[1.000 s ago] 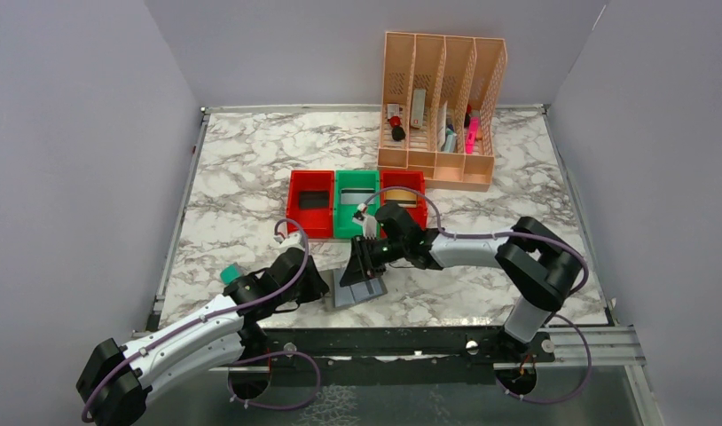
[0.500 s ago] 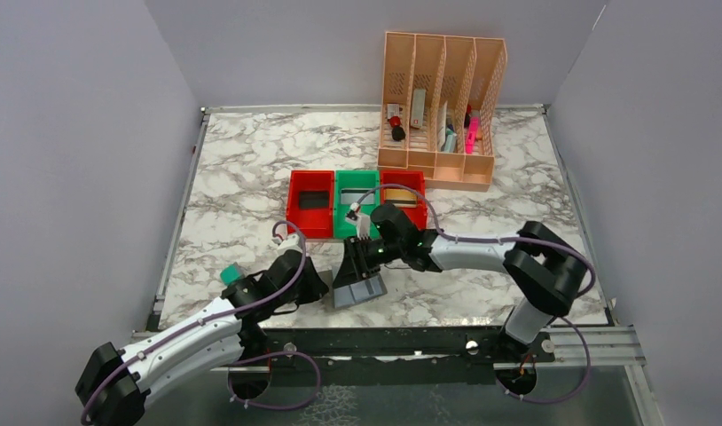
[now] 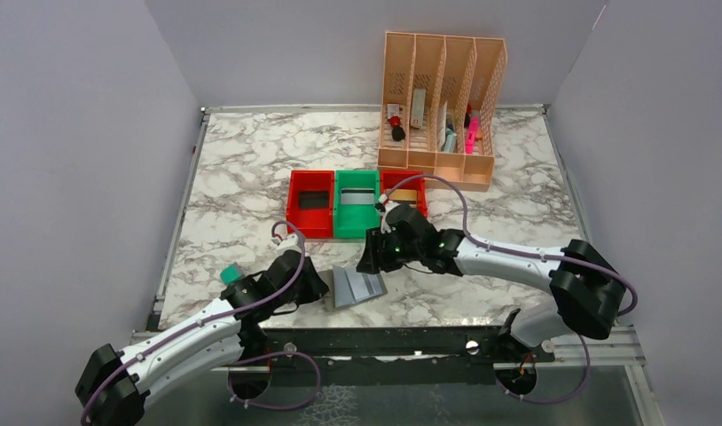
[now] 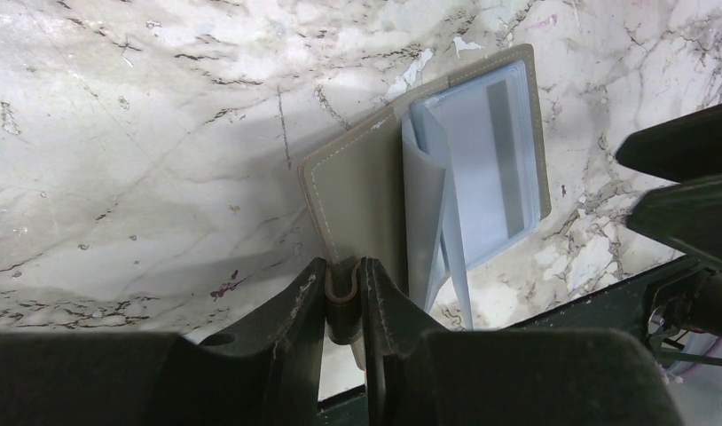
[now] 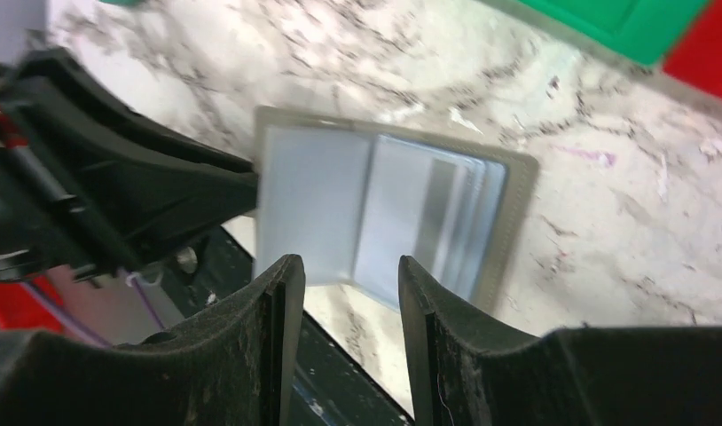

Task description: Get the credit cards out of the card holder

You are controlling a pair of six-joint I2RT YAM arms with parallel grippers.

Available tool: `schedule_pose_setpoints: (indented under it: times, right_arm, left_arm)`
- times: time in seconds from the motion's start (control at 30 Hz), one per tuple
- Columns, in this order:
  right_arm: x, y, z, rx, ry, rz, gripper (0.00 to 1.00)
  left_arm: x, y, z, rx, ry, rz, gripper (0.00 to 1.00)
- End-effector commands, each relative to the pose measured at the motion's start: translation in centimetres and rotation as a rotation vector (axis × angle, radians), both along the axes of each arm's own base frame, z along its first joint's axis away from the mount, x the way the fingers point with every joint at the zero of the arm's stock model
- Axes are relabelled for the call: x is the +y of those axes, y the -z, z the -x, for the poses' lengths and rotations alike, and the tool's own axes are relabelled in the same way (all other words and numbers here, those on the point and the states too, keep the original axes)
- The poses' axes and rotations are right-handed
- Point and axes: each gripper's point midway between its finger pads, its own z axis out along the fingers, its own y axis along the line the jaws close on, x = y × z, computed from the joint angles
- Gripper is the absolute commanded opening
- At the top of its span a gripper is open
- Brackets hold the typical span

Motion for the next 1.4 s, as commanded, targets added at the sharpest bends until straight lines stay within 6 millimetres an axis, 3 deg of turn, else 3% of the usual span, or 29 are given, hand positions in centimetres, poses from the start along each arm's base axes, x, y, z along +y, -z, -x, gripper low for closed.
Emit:
schedule_pose_setpoints:
  times: [0.0,0.13,0.9,1.07,1.37]
  right_arm:
    - [-2.0,4.1,0.5,0.067,0.05,0.142,0.48]
    - [-1.6,5.3,1.1,0.111,0.033,0.132,0.46]
    - [-0.8,7.6,2.3,0.186,-0.026,0.131,0.41]
    - [0.2,6.6,2.9,0.211,-0.055,0.062,0.4]
    - [1.7,3.1,3.0,0.21,-0.06,-0.073,0.4]
  left_arm:
    - [0.0,-0.1,-0.4,-0.02,-0.009,0.001,0.23]
    - [0.0,0.1,-0.3,-0.013,-0.005,-0.001,0.23]
    - [0.0,0.2,-0.3,-0.01,-0.004,-0.009,0.23]
    - [0.0,0.3,-0.3,-0.006,-0.001,-0.009,0.22]
    - [-0.1,0.4,-0.2,-0.004,0.0,-0.009,0.21]
